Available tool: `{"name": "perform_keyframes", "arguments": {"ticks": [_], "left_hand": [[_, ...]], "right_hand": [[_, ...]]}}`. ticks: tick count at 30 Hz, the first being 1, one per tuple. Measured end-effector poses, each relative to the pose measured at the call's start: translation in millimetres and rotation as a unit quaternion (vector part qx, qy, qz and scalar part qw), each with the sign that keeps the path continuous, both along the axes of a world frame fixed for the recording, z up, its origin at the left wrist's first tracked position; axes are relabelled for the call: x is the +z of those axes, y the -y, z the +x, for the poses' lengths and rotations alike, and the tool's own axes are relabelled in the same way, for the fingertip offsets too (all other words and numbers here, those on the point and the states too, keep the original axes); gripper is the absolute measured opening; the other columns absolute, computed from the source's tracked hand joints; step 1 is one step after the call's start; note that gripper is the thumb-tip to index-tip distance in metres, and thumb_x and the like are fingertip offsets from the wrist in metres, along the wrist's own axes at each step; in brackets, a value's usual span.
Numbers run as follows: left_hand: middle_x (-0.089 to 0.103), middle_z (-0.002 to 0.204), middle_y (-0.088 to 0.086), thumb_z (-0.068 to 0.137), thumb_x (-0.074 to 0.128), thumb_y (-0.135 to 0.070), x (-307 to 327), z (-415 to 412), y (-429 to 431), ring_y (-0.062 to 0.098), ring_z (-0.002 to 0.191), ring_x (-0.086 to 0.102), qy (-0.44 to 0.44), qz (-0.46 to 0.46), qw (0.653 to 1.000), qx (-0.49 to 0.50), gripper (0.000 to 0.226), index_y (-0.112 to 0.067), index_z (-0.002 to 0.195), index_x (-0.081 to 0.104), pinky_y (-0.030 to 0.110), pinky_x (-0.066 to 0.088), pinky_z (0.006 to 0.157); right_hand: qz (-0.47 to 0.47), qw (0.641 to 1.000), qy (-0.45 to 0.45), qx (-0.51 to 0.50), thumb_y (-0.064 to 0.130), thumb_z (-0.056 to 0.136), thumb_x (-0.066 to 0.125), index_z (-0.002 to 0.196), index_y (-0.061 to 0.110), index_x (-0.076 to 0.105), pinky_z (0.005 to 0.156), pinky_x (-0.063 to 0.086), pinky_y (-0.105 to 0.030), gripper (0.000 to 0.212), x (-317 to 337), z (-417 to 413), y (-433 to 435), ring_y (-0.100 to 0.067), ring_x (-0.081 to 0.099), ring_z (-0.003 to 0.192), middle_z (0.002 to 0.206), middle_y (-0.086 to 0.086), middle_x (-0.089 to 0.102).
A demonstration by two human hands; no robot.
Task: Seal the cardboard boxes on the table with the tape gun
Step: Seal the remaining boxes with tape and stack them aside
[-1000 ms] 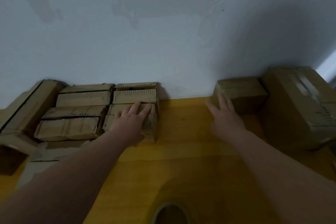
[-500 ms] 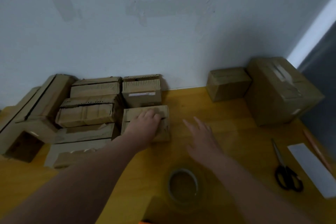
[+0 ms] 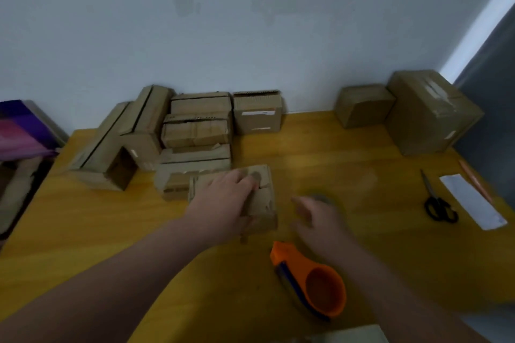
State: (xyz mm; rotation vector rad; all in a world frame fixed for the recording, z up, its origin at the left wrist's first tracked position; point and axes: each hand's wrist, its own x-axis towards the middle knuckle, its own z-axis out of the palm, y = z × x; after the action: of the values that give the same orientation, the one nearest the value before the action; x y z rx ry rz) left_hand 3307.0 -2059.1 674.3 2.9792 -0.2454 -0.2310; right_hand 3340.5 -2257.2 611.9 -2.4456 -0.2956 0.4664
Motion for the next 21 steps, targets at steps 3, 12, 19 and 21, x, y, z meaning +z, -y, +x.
{"name": "perform_keyframes", "arguments": {"ticks": [3, 12, 19, 21], "left_hand": [[0.041, 0.134, -0.004, 0.087, 0.062, -0.038, -16.2, -37.3, -16.3, 0.017, 0.123, 0.040, -0.061, 0.029, 0.998, 0.003, 0.052, -0.030, 0.133, 0.040, 0.034, 0.035, 0.101], [0.019, 0.148, -0.004, 0.078, 0.071, -0.049, -59.8, -85.9, -39.8, 0.017, 0.133, 0.025, -0.048, -0.011, 0.999, 0.003, 0.096, -0.031, 0.151, 0.012, 0.033, 0.027, 0.111], [-0.014, 0.159, -0.001, 0.056, 0.037, -0.091, -87.7, -93.9, -67.2, 0.027, 0.146, -0.013, -0.124, 0.064, 0.990, 0.027, 0.124, -0.031, 0.148, -0.022, 0.062, 0.005, 0.113], [-0.003, 0.158, -0.001, 0.044, 0.019, -0.098, -94.7, -95.2, -70.9, 0.027, 0.146, -0.009, -0.109, 0.032, 0.993, 0.021, 0.132, -0.029, 0.149, -0.021, 0.057, 0.010, 0.115]], "right_hand": [[-0.107, 0.994, -0.018, 0.004, 0.027, 0.095, 0.057, 0.111, 0.018, 0.065, 0.080, 0.050, -0.023, 0.020, -12.6, -31.5, -6.3, -0.011, 0.058, 0.093, 0.104, 0.003, 0.063], [-0.227, 0.972, -0.057, -0.013, 0.033, 0.086, 0.066, 0.114, 0.020, 0.039, 0.063, 0.042, -0.026, 0.041, -39.8, -84.4, -8.3, -0.016, 0.052, 0.081, 0.085, 0.005, 0.043], [-0.185, 0.980, 0.012, -0.070, 0.016, 0.094, 0.054, 0.132, 0.030, 0.029, 0.051, 0.038, -0.027, 0.048, -37.7, -94.7, -8.4, -0.016, 0.054, 0.074, 0.093, 0.005, 0.057], [-0.106, 0.988, 0.020, -0.114, 0.018, 0.097, 0.049, 0.129, 0.031, 0.034, 0.055, 0.044, -0.030, 0.038, -26.6, -88.7, -6.8, -0.017, 0.055, 0.074, 0.095, 0.003, 0.057]]}}
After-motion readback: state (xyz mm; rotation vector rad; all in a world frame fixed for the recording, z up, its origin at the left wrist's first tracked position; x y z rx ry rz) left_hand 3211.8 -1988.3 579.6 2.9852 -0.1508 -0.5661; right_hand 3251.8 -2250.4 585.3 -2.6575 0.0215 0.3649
